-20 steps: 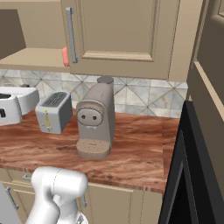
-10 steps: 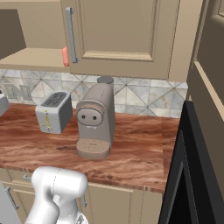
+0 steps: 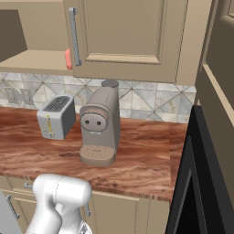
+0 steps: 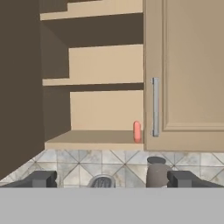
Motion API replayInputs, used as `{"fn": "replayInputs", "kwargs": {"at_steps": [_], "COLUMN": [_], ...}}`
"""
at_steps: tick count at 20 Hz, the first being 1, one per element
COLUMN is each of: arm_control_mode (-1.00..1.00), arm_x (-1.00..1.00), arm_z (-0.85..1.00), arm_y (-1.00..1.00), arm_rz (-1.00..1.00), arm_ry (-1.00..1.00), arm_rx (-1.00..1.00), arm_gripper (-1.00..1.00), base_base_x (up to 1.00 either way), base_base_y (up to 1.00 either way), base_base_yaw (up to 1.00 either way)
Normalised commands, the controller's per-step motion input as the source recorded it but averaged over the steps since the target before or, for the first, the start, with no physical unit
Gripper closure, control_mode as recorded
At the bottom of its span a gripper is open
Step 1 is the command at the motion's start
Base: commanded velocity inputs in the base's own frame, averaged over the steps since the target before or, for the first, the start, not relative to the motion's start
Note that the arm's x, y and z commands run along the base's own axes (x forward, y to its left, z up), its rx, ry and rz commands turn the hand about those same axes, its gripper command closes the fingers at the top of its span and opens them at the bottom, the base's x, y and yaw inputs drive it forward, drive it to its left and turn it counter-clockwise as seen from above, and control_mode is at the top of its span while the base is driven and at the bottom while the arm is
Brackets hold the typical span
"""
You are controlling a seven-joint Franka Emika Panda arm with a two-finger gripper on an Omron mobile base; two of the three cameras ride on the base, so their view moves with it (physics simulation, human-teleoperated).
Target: Pick up the bar soap and sponge from the sink, and place them back in the cabinet, and close the cabinet doors.
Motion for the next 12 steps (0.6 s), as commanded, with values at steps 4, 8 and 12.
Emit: {"fn": "replayInputs", "kwargs": {"at_steps": [4,8,12], "arm_control_mode": [-1.00,-1.00,-1.00], "arm_x": [-0.28,-0.32,-0.26], "arm_z": [0.00,0.00,0.00], "arm_y": [0.23,0.21,0.33], "arm_rz": [0.00,0.00,0.00], "arm_ry": [0.00,-0.01,0.00], "arm_rx": [0.00,0.00,0.00], "arm_gripper": [-1.00,-1.00,-1.00], "base_base_x": [0.00,0.00,0.00], "base_base_y": [0.00,0.00,0.00], "base_base_yaw": [0.00,0.00,0.00]}}
